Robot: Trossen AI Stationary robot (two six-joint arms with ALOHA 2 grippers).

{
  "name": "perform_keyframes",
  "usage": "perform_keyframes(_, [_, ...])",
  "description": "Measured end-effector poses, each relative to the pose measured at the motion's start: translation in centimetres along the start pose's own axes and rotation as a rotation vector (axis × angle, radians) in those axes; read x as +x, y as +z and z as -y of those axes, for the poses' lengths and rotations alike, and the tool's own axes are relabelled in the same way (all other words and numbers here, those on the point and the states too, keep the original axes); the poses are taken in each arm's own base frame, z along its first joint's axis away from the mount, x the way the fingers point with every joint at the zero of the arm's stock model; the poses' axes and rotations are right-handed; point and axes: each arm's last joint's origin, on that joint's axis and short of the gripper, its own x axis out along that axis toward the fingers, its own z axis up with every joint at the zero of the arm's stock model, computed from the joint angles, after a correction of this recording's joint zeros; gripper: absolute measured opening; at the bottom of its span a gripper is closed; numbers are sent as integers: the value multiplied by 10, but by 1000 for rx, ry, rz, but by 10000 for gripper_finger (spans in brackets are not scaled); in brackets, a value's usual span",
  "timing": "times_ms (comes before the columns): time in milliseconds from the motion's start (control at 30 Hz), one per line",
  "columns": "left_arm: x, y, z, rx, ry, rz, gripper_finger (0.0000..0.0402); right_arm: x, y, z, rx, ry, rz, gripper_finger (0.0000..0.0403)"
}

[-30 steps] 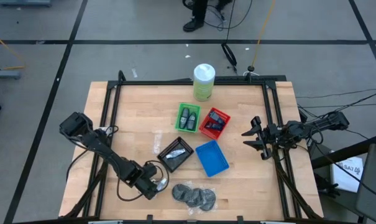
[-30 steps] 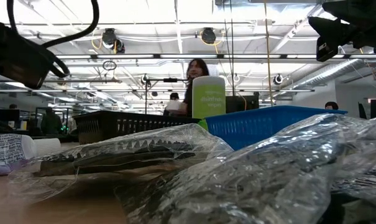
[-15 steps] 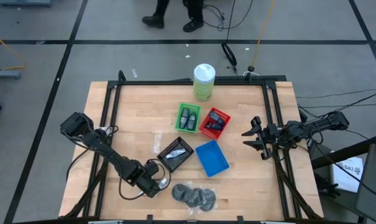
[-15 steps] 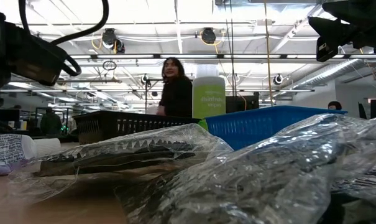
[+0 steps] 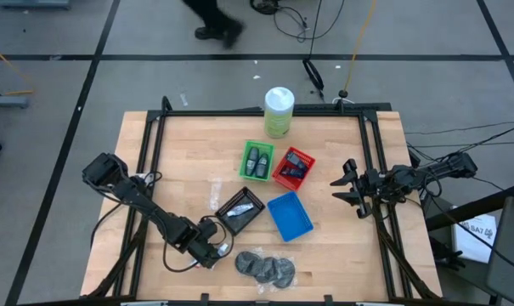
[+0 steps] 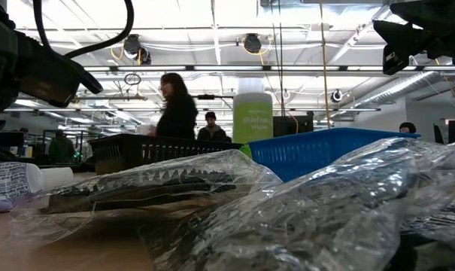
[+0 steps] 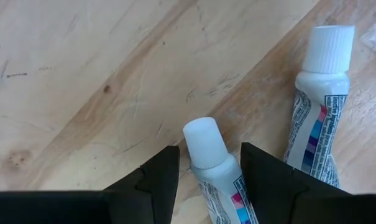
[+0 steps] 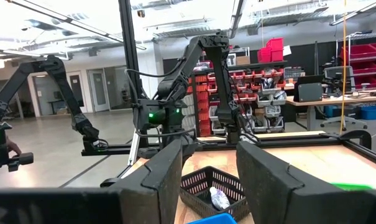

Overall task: Pick & Place Travel size toiletries
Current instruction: Put the left white toothpaste into the black bin

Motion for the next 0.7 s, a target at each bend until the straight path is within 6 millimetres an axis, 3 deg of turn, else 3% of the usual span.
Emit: perform_keyframes(700, [0,-3,0,-3,-5,-73,175,0,0,0,0,0,0,141])
